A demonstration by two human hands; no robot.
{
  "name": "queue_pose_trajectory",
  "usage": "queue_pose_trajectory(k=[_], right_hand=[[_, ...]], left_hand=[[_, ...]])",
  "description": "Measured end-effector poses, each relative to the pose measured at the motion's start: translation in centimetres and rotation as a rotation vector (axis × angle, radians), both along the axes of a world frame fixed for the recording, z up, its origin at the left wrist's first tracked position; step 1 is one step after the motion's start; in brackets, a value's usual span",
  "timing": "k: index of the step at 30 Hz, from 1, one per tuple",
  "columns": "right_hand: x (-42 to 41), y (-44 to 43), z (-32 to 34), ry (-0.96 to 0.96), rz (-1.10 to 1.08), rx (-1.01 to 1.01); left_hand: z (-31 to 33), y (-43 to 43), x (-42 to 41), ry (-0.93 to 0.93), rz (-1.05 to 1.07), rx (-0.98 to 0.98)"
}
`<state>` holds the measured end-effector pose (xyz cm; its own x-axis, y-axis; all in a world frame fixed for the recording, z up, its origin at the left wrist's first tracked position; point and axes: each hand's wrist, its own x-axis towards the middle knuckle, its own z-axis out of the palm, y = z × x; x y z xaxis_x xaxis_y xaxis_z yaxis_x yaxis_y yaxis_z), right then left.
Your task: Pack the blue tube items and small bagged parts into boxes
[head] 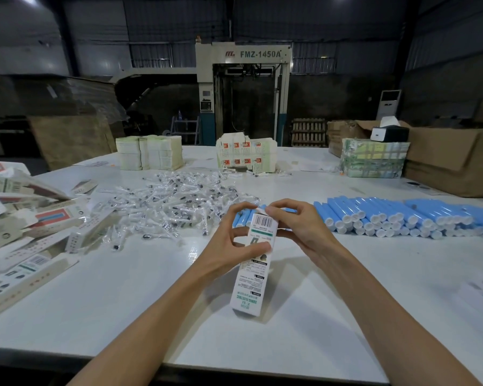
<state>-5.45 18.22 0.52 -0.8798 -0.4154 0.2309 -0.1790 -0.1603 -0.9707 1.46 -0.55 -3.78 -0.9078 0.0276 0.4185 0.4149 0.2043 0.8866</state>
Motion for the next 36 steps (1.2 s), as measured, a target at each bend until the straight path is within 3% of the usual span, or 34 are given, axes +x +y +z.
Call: queue_pose_trajectory(k=[13, 20, 26, 36], right_hand=[[-1.8, 1.8, 0.0, -0.075, 0.13, 0.042], [-1.0, 1.1, -0.6, 0.024, 0.225, -0.026], [0.7, -1.5, -1.9, 0.309, -0.019, 0.011], [0.4, -1.1, -2.1, 0.28, -0.034, -0.022]], left_hand=[[-0.3, 0.1, -0.2, -0.014, -0.015, 0.01], [-0.6, -0.5, -0.8, 0.027, -0.003, 0.041], [-0.8, -0.9, -1.3, 0.073, 0.07, 0.105], [-1.2, -1.0, -1.5, 0.054, -0.008, 0.151]])
